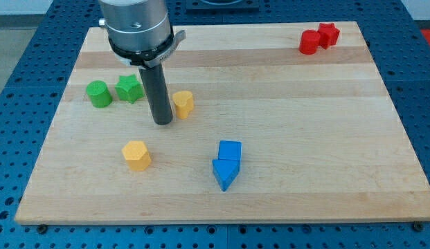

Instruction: Place your arm to the top left of green circle

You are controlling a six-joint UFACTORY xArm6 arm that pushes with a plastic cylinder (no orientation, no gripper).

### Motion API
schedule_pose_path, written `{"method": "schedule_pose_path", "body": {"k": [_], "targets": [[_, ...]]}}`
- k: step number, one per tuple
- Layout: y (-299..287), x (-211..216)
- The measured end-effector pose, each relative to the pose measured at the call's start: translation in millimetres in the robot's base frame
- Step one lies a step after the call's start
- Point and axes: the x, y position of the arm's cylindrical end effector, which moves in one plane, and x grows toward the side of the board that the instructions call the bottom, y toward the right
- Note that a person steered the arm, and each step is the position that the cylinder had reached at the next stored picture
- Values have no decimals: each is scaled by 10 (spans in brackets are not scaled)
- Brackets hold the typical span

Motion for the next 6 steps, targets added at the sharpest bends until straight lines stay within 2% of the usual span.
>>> {"method": "schedule_pose_path", "body": {"k": [1, 4, 6], "targets": [[-259, 0], [-1538, -36], [-1689, -645]]}}
